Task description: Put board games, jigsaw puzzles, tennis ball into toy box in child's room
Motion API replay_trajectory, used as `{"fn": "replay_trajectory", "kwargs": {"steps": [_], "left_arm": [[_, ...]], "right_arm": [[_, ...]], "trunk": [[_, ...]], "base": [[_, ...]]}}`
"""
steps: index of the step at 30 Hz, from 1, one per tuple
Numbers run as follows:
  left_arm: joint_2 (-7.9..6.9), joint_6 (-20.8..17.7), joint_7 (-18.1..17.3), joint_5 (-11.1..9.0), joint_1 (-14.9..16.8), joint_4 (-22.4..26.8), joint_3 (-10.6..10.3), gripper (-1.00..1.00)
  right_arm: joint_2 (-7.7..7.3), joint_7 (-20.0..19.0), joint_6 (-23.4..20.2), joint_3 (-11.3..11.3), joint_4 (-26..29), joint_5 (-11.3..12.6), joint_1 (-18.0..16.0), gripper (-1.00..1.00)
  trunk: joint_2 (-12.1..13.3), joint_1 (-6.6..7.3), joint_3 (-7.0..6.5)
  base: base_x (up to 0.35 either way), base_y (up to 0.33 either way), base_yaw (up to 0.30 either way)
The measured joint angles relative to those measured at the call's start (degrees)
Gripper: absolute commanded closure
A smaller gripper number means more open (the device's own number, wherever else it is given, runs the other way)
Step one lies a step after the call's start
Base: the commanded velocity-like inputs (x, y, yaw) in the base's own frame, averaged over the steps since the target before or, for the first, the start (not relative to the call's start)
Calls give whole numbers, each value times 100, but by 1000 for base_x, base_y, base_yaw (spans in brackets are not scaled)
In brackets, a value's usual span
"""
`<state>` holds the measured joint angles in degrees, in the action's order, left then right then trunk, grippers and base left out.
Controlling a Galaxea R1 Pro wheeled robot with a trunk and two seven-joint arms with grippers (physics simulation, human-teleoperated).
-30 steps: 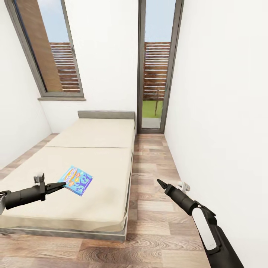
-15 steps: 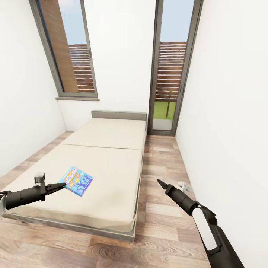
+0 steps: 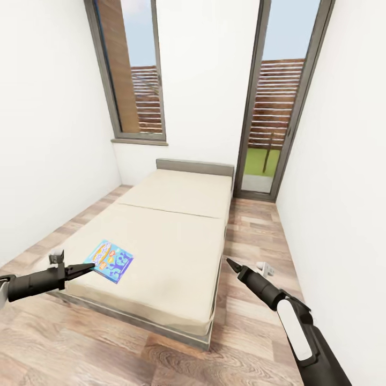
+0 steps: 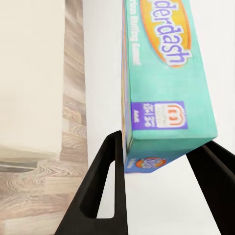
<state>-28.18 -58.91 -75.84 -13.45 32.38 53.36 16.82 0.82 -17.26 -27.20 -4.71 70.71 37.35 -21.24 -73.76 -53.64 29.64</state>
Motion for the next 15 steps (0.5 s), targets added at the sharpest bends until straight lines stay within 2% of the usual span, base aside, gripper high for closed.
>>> {"fn": "replay_trajectory", "kwargs": {"steps": [15], "left_arm": [[-1, -6, -2, -12, 1, 0, 6, 100]], "right_arm": [[0, 27, 0, 0, 0, -5, 0, -100]], "trunk": [[602, 330, -270]], "base": [[0, 0, 281]]}}
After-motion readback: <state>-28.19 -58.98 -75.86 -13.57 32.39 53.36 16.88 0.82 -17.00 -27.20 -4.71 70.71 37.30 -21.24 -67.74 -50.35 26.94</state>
